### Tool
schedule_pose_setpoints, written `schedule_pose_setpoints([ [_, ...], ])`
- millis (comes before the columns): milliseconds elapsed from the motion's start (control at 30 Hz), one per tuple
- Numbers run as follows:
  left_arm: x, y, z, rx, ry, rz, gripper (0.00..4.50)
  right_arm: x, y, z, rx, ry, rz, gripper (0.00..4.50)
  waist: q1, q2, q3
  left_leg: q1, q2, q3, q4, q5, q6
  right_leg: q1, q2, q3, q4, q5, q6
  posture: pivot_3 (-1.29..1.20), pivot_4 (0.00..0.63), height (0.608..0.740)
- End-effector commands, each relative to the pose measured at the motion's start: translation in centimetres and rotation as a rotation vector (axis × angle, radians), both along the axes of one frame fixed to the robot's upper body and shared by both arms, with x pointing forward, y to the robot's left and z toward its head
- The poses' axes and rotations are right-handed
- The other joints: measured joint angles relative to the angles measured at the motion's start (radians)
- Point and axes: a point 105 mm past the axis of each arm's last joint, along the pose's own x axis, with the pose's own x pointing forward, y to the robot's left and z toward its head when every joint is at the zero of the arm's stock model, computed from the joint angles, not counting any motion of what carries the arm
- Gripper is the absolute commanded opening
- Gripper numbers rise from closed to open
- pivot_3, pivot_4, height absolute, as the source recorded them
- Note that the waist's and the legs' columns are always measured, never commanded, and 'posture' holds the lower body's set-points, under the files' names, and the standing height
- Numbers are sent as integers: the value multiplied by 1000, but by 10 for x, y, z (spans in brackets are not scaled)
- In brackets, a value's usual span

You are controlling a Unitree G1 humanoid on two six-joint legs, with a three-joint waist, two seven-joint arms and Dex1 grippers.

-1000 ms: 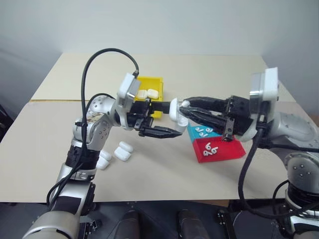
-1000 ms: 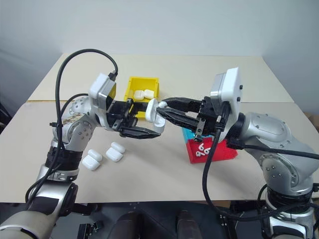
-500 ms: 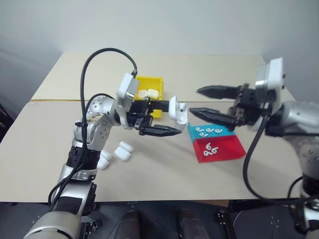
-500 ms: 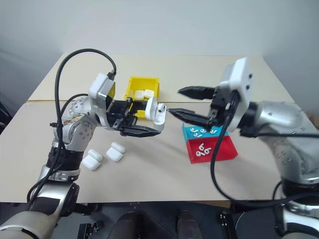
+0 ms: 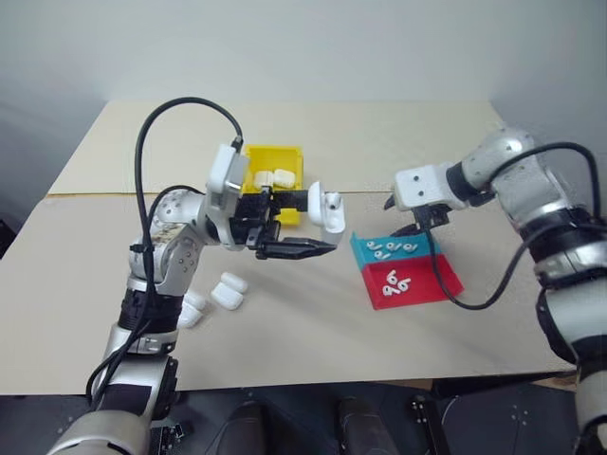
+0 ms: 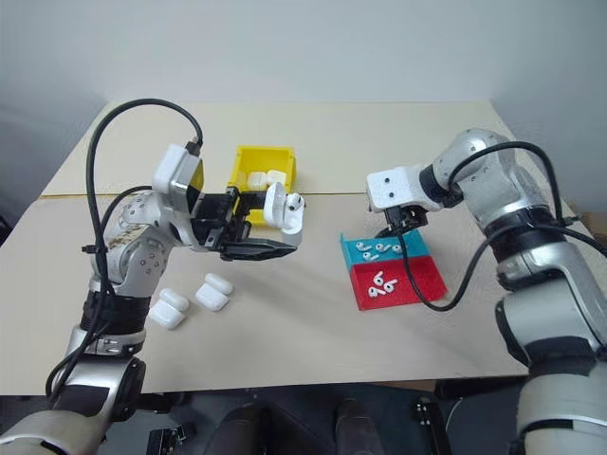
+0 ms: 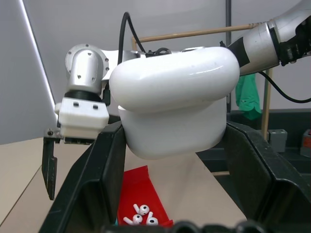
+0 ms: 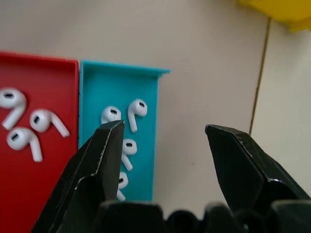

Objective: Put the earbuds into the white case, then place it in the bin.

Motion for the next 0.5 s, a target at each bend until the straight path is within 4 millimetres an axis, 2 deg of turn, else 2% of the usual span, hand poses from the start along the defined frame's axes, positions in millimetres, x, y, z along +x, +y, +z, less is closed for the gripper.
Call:
schedule_pose_setpoints([
  [33, -9, 3, 10, -21, -53, -3, 2764, 5, -7, -6, -105, 24, 29, 3176, -1, 0, 0, 0, 0, 0, 0, 0, 0, 0, 0, 0, 0, 0, 0, 0, 150, 740],
  [67, -9, 4, 10, -20, -54, 0, 2764, 6, -8, -10, -125, 36, 29, 2793, -1, 0, 0, 0, 0, 0, 0, 0, 0, 0, 0, 0, 0, 0, 0, 0, 150, 740],
  [133, -10, 4, 10, -20, -56, 9, 2764, 9, -8, -14, -147, 39, 24, 2301, -1, 1, 0, 0, 0, 0, 0, 0, 0, 0, 0, 0, 1, 0, 0, 0, 150, 740],
  [500, -15, 10, 10, -26, -70, 63, 2764, 19, -4, -29, -187, 4, 0, 2301, -6, 2, 1, 1, 0, 0, 0, 1, -1, 0, 0, 0, 4, 0, 0, 0, 150, 740],
])
